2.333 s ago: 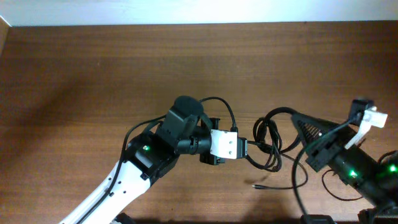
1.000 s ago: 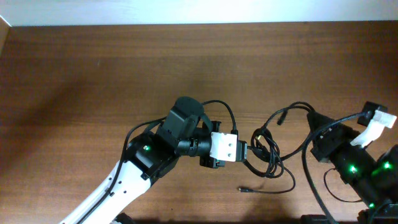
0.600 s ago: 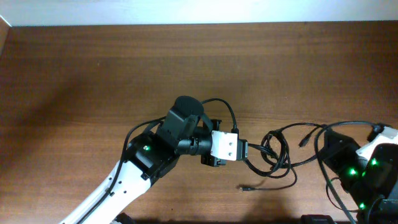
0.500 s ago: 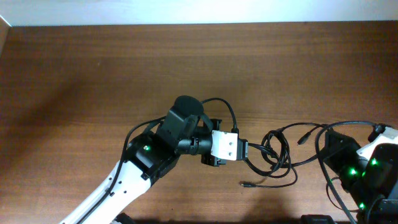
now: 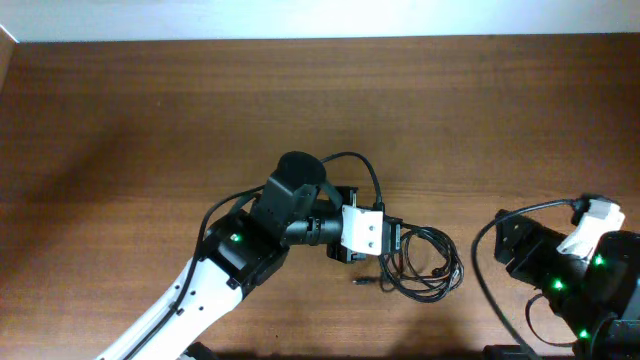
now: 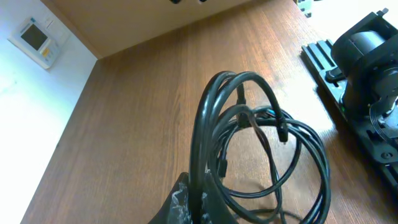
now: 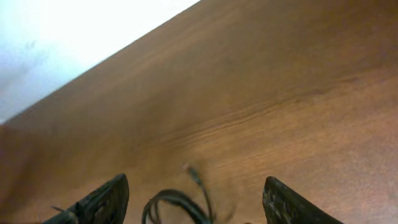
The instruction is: Untangle cables
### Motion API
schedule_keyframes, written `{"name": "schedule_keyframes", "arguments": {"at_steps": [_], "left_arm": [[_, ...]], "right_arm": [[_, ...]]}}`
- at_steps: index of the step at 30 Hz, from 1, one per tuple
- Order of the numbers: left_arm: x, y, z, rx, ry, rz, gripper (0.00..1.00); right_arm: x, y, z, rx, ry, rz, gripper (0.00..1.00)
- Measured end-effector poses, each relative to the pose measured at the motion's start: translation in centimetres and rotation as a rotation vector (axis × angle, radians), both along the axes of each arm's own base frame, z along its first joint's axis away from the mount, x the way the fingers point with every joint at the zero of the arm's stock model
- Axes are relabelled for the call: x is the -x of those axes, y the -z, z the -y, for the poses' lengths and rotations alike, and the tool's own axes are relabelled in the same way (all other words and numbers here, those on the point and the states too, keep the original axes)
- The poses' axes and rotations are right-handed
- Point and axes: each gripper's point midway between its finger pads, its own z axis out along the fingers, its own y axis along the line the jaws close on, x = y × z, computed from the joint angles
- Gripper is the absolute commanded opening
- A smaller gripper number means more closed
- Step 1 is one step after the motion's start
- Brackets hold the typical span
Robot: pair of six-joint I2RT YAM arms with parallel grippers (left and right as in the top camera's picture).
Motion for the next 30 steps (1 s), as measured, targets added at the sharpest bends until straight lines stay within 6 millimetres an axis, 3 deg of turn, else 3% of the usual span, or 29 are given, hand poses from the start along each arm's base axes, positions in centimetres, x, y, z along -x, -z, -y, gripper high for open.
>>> {"name": "schedule_keyframes", "arguments": {"at_steps": [7, 15, 20, 24, 30], "left_arm": [[-0.4, -0.6, 0.2, 0.023, -0.009, 0.017, 0.00], [-5.1, -3.7, -0.1, 0.160, -0.297, -0.044, 0.00], [-7.8, -6.0, -2.5, 0.285, -0.445, -0.154, 0.00], [-6.4, -9.3, -3.8, 0.366, -0.450, -0.128, 0.00], [-5.3, -11.5, -4.6, 0.417, -0.440, -0.094, 0.00]], "right_arm": [[0.4, -0.3, -2.6, 0.021, -0.210, 0.031, 0.68], [0.8, -0.1, -3.0, 0.017, -0.234, 0.017, 0.67], [0.8, 0.0, -2.9, 0.020, -0.230, 0.017, 0.67], [0.3, 0.4, -2.8, 0.020, -0.225, -0.009, 0.59], [-2.1, 1.2, -3.9, -0.033, -0.281, -0.054, 0.59]]}}
